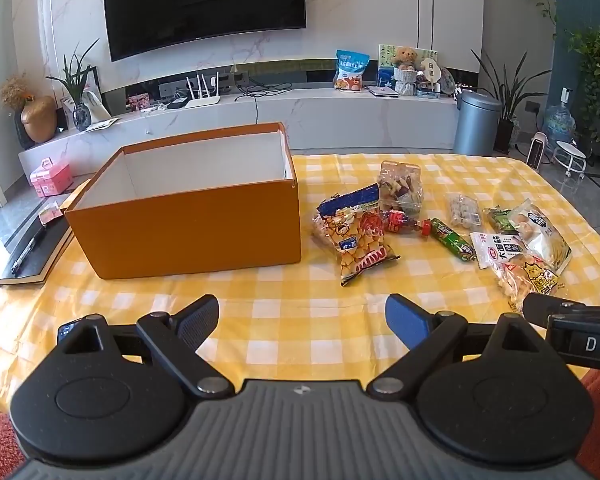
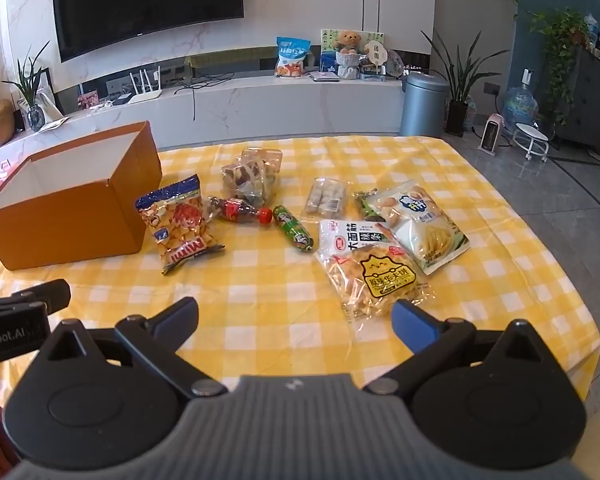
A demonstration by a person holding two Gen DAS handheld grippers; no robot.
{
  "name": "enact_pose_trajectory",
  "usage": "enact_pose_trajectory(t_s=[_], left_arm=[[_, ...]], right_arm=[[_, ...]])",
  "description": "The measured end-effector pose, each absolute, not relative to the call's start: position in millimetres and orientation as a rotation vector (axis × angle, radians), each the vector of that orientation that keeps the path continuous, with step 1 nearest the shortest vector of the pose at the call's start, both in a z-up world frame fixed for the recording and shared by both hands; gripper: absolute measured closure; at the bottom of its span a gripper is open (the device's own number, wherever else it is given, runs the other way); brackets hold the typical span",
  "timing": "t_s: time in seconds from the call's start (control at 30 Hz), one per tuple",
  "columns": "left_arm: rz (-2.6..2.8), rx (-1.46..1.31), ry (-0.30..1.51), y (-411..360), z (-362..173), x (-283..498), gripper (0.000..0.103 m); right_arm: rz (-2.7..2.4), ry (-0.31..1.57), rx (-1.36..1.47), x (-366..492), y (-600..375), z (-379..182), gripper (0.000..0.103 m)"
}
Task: Organize snacks
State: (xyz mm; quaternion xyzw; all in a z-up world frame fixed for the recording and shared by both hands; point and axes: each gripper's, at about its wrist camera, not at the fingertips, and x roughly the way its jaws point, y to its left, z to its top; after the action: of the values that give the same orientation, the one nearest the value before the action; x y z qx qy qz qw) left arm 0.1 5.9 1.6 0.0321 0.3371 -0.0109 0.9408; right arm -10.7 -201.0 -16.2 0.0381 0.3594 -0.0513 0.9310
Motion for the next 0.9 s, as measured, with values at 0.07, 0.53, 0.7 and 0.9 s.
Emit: enact_pose_trajectory(t_s=[0.07, 0.53, 0.7, 0.9], left_arm=[[-0.022, 0.067, 0.687, 5.7, 1.5, 0.1, 0.0], [-0.022, 0.063, 0.684, 6.5, 1.9, 0.0, 0.0], [-0.023, 0.063, 0.685, 6.5, 2.0, -0.1, 0.0], [-0.023, 0.062, 0.685, 6.2, 3.5, -0.1, 0.0]], right_arm=[[-0.104, 0.736, 0.078, -10.8, -201.0, -15.9, 0.003], [-0.102, 0.737, 0.078, -9.9, -200.4, -17.3, 0.003], [-0.103, 0.737, 0.078, -9.9, -199.3, -17.6, 0.003], [-0.103, 0.737, 0.076, -9.7, -199.0, -17.9, 0.003]])
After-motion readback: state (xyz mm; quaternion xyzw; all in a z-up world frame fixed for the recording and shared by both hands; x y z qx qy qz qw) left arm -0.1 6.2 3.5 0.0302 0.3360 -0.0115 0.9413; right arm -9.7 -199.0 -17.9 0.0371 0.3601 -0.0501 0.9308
